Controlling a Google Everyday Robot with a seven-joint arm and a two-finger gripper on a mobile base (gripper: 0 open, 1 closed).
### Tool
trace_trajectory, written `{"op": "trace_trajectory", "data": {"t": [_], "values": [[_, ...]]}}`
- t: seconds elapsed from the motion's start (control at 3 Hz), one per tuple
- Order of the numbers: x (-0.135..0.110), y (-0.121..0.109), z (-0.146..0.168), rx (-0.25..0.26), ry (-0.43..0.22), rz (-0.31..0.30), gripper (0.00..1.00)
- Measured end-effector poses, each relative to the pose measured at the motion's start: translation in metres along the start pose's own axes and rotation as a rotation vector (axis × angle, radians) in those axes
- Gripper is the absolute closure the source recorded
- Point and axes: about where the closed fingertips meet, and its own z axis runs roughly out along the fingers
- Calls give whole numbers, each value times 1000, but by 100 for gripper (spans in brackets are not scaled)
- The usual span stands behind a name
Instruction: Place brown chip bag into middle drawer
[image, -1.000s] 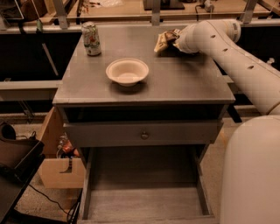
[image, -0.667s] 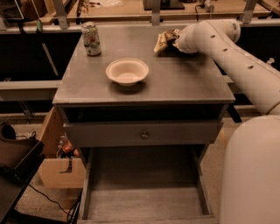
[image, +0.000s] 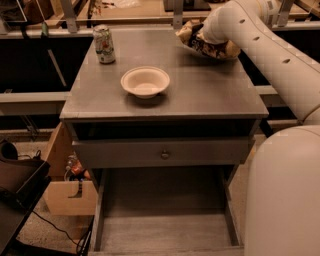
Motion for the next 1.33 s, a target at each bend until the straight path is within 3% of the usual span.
{"op": "trace_trajectory", "data": {"t": [0.67,1.0,1.33], "values": [[-52,-61,-85,92,54,-110,100],[-65,-60,-140,86,111,-181,100],[-69,-56,-198,94,151,-213,100]]}}
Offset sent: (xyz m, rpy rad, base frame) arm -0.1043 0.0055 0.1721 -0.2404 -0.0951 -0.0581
